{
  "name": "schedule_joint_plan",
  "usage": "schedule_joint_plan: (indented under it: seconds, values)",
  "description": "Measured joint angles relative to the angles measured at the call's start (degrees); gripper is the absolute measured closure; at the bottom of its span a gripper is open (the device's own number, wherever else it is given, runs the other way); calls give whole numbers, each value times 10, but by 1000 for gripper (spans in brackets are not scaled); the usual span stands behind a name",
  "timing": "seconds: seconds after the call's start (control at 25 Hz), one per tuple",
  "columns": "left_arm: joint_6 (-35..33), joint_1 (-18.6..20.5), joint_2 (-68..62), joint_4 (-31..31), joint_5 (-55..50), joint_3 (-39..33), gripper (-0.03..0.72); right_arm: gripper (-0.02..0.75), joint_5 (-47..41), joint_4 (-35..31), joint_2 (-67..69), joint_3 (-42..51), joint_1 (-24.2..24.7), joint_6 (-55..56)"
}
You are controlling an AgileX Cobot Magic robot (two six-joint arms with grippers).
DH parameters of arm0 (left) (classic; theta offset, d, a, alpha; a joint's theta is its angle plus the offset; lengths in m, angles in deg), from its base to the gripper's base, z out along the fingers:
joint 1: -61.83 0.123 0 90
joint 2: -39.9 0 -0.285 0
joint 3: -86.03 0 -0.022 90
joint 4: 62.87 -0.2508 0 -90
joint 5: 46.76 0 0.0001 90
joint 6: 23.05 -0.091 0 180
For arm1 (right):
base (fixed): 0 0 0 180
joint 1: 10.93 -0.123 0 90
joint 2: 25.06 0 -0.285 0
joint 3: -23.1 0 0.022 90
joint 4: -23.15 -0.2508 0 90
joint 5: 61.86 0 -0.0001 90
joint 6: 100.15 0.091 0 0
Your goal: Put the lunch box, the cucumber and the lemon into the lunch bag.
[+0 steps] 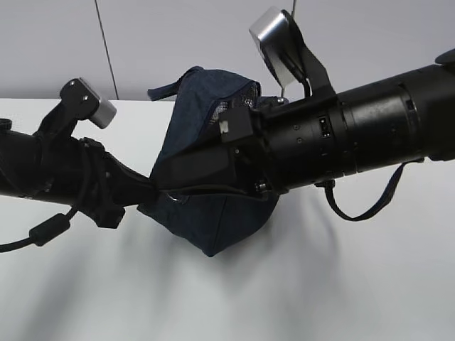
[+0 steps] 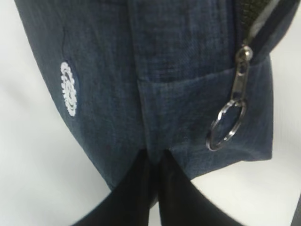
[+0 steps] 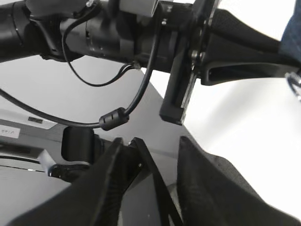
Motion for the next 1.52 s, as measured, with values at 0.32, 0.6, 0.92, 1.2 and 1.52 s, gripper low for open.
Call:
schedule_joint_plan:
  seconds: [0.32, 0.6, 0.92, 1.2, 1.52]
  values:
    - [35, 0, 45, -1, -15, 0, 700, 477, 28, 1, 0, 0, 0, 4]
    - [64, 0, 74, -7, -51, 0, 701, 475, 90, 0, 0, 0, 0, 8]
    - [77, 0, 86, -13, -71, 0, 701, 343, 105, -7, 42, 0, 0, 18]
    - [78, 0, 86, -20, -75, 0, 701, 334, 136, -20, 43, 0, 0, 21]
    - [79, 0, 86, -28, -82, 0, 701, 334, 192, -36, 43, 0, 0, 21]
